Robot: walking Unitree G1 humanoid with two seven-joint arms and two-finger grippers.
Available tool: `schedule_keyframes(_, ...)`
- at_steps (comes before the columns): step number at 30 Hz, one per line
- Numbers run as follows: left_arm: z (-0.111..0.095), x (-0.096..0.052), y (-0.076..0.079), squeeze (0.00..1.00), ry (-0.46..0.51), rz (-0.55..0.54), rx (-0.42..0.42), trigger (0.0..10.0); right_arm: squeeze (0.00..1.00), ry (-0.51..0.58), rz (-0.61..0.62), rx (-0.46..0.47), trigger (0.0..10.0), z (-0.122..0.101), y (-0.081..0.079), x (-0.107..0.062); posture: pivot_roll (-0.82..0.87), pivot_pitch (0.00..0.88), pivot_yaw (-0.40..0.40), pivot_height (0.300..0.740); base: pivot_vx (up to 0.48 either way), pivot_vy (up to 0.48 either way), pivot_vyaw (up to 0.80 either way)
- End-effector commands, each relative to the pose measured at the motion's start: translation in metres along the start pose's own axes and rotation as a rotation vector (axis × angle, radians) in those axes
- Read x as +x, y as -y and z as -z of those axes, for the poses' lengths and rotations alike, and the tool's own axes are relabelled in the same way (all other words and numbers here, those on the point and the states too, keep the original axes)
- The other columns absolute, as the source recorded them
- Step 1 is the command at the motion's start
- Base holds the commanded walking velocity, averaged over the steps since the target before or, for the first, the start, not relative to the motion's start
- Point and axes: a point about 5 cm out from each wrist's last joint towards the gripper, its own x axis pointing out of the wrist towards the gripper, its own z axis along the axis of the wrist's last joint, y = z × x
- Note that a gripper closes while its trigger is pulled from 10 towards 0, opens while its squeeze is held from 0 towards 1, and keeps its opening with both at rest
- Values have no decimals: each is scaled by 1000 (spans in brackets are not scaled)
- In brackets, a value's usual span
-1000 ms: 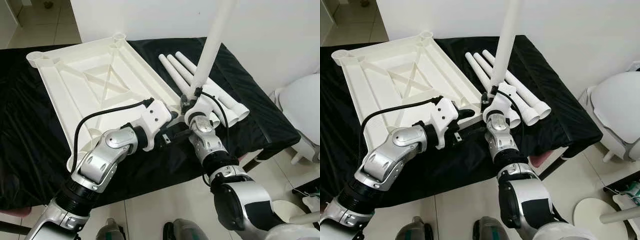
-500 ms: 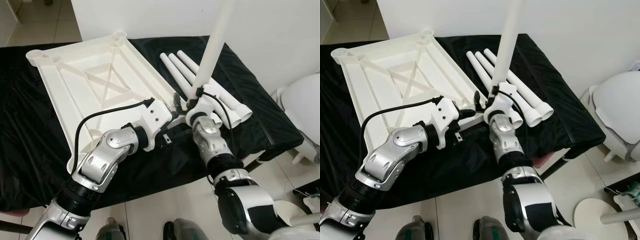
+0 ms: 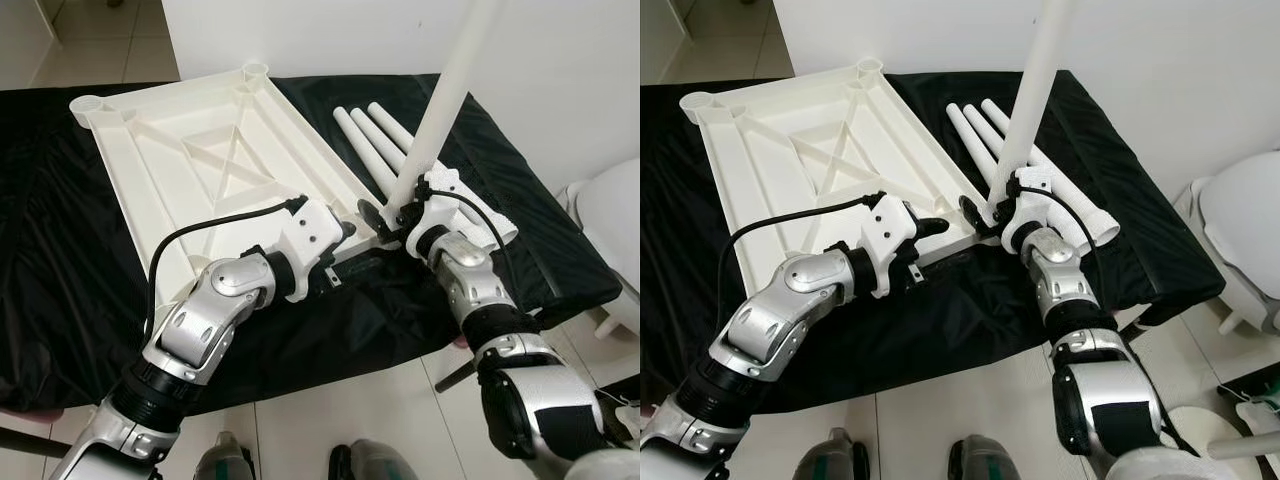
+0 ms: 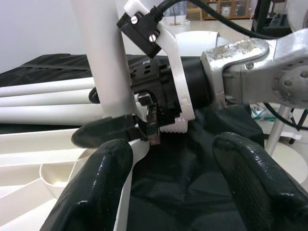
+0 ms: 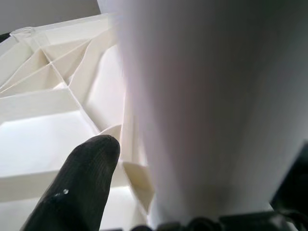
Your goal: Building children table
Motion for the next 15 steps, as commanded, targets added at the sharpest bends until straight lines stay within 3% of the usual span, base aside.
schedule_keyframes(1,0,-1,-1,0,-13,0,10,10000,0,-7,-24,-30,10000,-1,3,-1,-28,0,-25,740,0,0,0)
schedule_keyframes(7,0,-1,-1,0,-13,-1,11,10000,0,-9,-35,-60,10000,-5,8,0,-26,0,-25,740,0,0,0)
schedule_keyframes(8,0,-1,-1,0,-13,-1,11,10000,0,-11,-40,-62,3686,-5,9,0,-25,0,-25,740,0,0,0)
schedule_keyframes(10,0,-1,-1,0,-13,-1,11,10000,0,-12,-44,-61,3686,-5,10,0,-25,0,-25,740,0,0,0)
schedule_keyframes(11,0,-1,-1,0,-13,-1,12,10000,0,-15,-50,-63,0,-5,10,0,-25,0,-25,740,0,0,0)
schedule_keyframes(15,-1,-1,-1,0,-12,0,12,10000,0,-36,-62,-54,0,0,11,-2,-26,0,-25,740,0,0,0)
